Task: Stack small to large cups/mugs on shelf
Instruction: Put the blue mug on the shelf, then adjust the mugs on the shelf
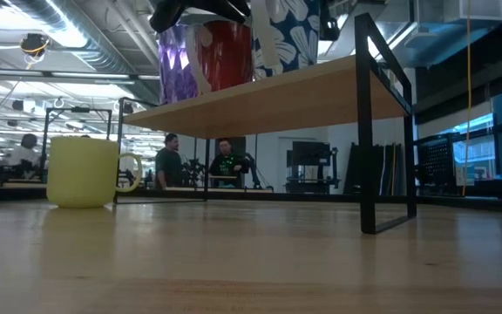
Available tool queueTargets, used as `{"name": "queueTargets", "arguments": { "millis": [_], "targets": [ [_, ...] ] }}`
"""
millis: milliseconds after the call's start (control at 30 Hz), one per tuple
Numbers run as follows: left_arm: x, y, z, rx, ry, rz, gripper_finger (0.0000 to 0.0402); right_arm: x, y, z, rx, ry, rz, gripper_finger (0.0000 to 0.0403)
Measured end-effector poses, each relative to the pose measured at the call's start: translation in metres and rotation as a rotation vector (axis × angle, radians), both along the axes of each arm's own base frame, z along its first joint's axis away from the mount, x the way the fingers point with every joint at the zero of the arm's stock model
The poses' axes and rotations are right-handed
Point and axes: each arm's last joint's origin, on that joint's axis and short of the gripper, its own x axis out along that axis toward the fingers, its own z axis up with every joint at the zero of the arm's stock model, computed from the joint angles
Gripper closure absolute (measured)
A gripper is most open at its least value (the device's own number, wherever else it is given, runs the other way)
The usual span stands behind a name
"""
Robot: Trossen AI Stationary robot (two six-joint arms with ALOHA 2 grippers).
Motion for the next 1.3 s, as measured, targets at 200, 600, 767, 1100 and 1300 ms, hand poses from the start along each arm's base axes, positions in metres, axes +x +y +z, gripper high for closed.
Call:
{"name": "queueTargets", "arguments": {
  "millis": [200,600,767,1100,1300],
  "targets": [
    [0.0,-0.004,0.0,0.004,-0.004,-0.016,0.0363,-0.004,-0.011,0.003,-0.08,0.002,-0.032,0.0397],
    [-0.006,-0.032,0.004,0.025,-0.037,-0.101,0.0363,-0.033,-0.024,0.016,-0.158,0.089,-0.107,0.0397],
    [-0.012,-0.044,0.0,0.036,0.008,-0.141,0.0363,-0.045,-0.012,0.016,-0.08,0.18,-0.098,0.0397],
    [-0.059,-0.069,-0.005,0.056,0.131,-0.059,0.0363,-0.043,0.044,0.017,-0.007,0.186,-0.014,0.0397],
    [-0.089,-0.067,0.002,0.091,0.127,0.046,0.0363,-0.044,0.062,0.016,-0.027,0.189,-0.041,0.0397]
  ]
}}
